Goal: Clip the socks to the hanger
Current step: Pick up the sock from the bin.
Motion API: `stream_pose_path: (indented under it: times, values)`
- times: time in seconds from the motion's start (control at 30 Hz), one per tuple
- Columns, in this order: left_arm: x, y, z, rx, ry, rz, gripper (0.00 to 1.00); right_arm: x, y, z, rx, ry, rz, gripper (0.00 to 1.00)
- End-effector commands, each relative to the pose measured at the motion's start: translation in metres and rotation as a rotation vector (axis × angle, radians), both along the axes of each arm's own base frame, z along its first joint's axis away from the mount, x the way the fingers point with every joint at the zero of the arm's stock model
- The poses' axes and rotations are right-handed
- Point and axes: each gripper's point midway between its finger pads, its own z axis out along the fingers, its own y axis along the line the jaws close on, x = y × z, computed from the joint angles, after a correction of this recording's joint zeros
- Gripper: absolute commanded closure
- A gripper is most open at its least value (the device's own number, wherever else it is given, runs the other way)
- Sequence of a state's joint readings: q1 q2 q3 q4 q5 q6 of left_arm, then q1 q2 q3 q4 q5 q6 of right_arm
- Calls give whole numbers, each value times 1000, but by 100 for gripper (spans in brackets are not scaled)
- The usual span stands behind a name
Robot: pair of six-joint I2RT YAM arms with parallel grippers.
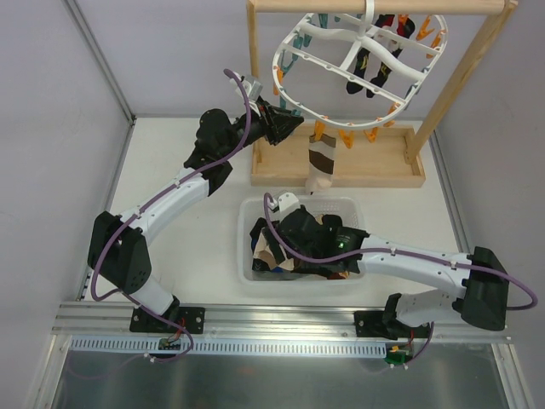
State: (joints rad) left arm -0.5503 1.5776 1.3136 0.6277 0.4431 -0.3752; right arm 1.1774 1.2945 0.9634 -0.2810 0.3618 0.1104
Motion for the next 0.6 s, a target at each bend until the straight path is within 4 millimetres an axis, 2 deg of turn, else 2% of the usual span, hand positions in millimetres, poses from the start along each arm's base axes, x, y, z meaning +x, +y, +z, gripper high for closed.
stream_pose_path:
  times: [0.0, 0.07, 0.17, 0.27, 0.33, 0.37, 0.43, 0.57]
  values:
    - [-11, -3, -32, 83, 71, -44, 100, -9, -4, -15, -106, -25, 111, 24]
    - [-11, -2, -35, 87, 76, -36, 100, -11, -2, -15, -125, -13, 104, 28]
    - [-10, -1, -38, 92, 81, -28, 100, -27, 21, -16, -110, -62, 229, 29]
    - [-10, 0, -38, 94, 80, -30, 100, -30, 37, -14, -119, -68, 243, 29]
    - [-10, 1, -39, 97, 80, -25, 100, -39, 46, -24, -157, -58, 270, 29]
    - [-11, 1, -37, 96, 76, -26, 100, -38, 51, -19, -161, -78, 265, 29]
    - [-11, 2, -37, 98, 72, -22, 100, -39, 53, -23, -200, -95, 252, 29]
    - [-12, 2, -38, 101, 73, -23, 100, -18, 41, -32, -306, -145, 110, 31]
